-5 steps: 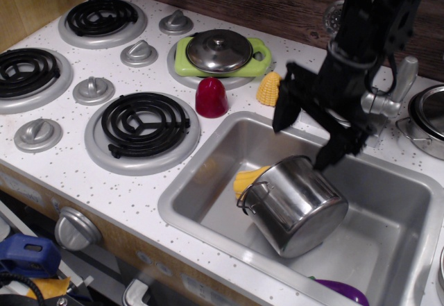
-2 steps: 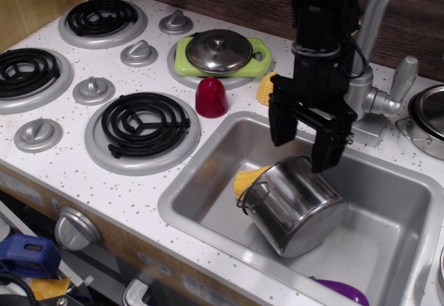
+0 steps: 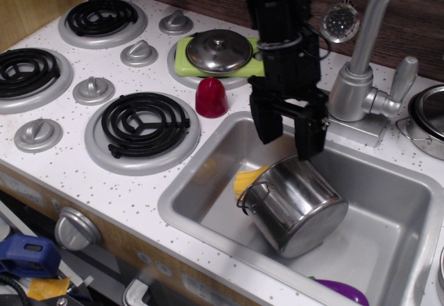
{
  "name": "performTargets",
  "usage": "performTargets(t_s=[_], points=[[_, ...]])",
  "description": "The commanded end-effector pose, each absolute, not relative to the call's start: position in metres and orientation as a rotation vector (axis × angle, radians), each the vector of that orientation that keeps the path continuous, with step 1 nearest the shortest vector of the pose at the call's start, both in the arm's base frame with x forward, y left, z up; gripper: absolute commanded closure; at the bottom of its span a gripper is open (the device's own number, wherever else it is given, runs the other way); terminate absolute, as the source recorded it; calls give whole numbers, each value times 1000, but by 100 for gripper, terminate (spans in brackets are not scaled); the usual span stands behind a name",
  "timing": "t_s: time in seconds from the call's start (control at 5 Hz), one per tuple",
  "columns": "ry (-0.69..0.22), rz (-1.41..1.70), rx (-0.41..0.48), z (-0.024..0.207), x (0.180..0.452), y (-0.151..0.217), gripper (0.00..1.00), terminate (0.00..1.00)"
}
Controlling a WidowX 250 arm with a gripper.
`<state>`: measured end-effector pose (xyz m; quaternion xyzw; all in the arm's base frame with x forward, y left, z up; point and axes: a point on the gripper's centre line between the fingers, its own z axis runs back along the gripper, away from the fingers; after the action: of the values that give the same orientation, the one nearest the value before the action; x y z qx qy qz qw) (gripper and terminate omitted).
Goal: Flip pot upright in sink
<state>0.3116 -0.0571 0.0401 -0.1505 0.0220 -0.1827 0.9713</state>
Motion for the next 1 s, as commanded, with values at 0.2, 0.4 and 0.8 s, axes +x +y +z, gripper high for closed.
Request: performTargets(t_s=[0.2, 0.4, 0.8], points=[[-47, -375, -454, 44, 315, -61, 0, 0], [-68, -342, -504, 41, 314, -64, 0, 0], [-89, -313, -561, 35, 315, -70, 0, 0]])
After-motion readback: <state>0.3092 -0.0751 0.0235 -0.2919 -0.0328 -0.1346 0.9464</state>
